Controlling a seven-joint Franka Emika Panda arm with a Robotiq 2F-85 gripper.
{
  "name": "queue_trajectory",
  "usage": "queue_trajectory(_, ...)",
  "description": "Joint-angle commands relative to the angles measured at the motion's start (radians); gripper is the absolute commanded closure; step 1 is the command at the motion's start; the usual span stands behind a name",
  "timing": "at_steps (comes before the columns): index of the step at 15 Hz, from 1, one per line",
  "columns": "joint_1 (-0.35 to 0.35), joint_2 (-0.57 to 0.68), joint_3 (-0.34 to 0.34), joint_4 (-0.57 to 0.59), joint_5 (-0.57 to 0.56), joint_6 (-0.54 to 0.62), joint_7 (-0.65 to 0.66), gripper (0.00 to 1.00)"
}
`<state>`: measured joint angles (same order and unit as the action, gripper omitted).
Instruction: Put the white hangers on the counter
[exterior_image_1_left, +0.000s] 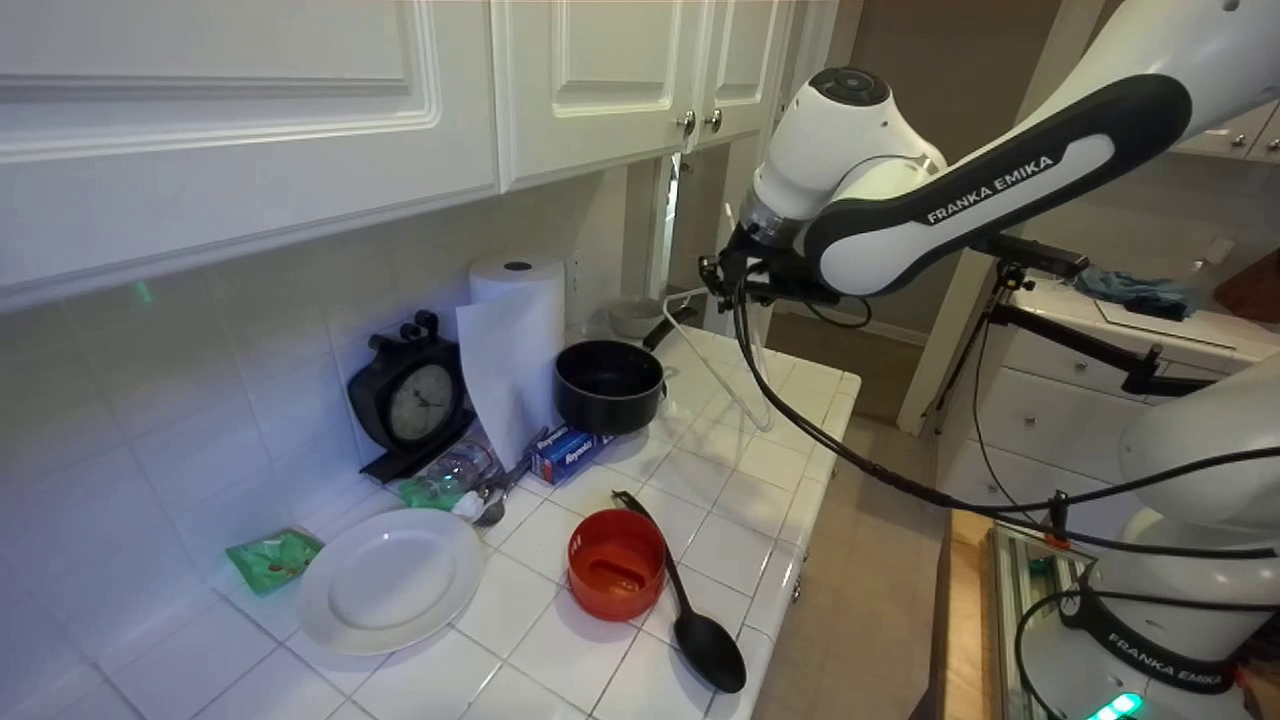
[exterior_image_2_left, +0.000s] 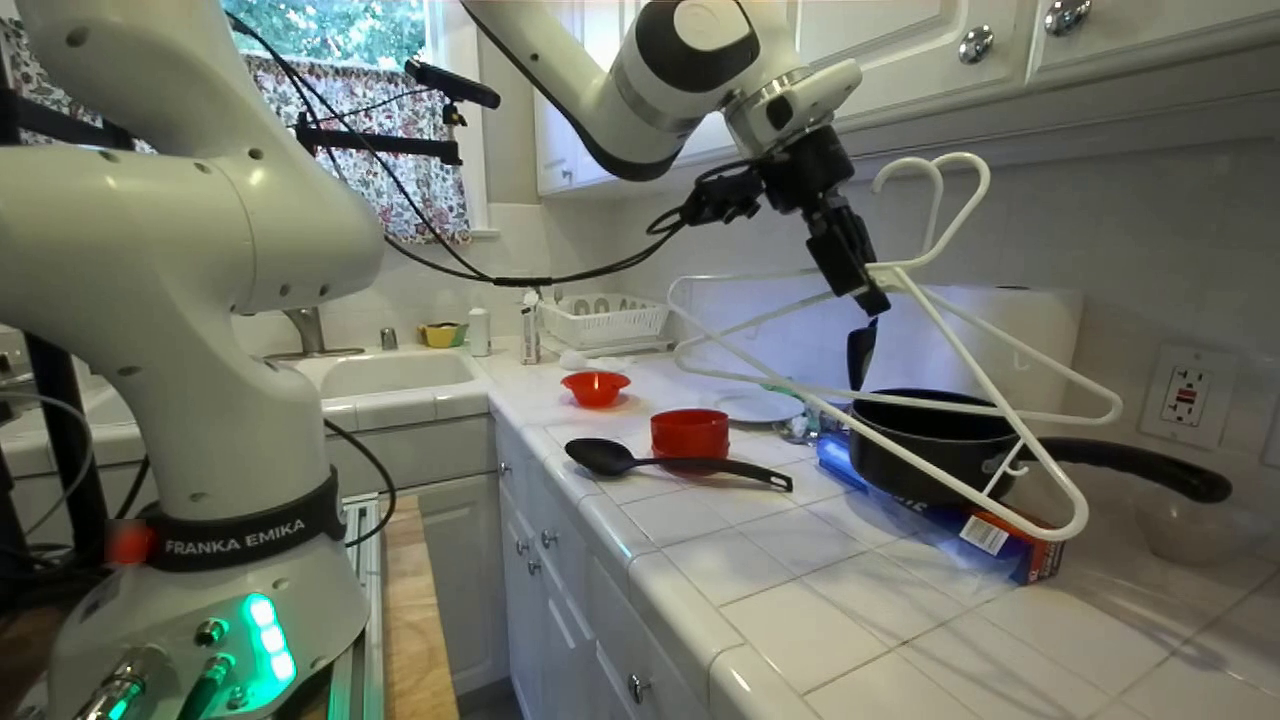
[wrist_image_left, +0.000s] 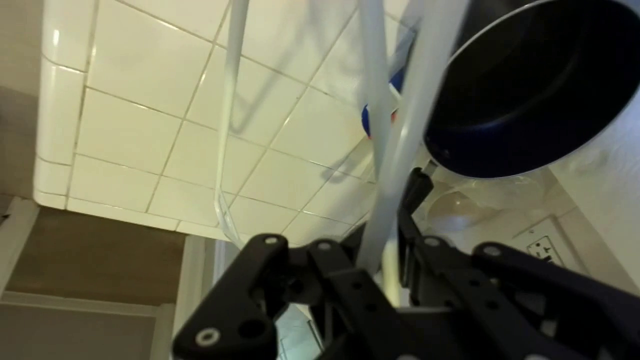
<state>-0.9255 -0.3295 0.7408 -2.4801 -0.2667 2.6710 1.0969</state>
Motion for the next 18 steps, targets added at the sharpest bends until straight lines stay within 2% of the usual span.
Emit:
queue_trajectory(1, 0.06, -0.021, -0.064, 0.025, -0.128, -0.149, 0.139, 0.97)
queue_trajectory(5, 0.178, 0.021, -0.167, 0.056, -0.24, -0.291, 0.228, 0.97)
queue_trajectory(8, 0.312, 0.078, -0.274, 0.068, -0.302, -0.34, 0.235, 0.97)
queue_trajectory(13, 0.551, 0.197, -0.491, 0.089, -0.341, -0.324, 0.207, 0.97)
queue_trajectory(18, 0.692, 0.286, -0.638, 0.135, -0.33, -0.338, 0.193, 0.97)
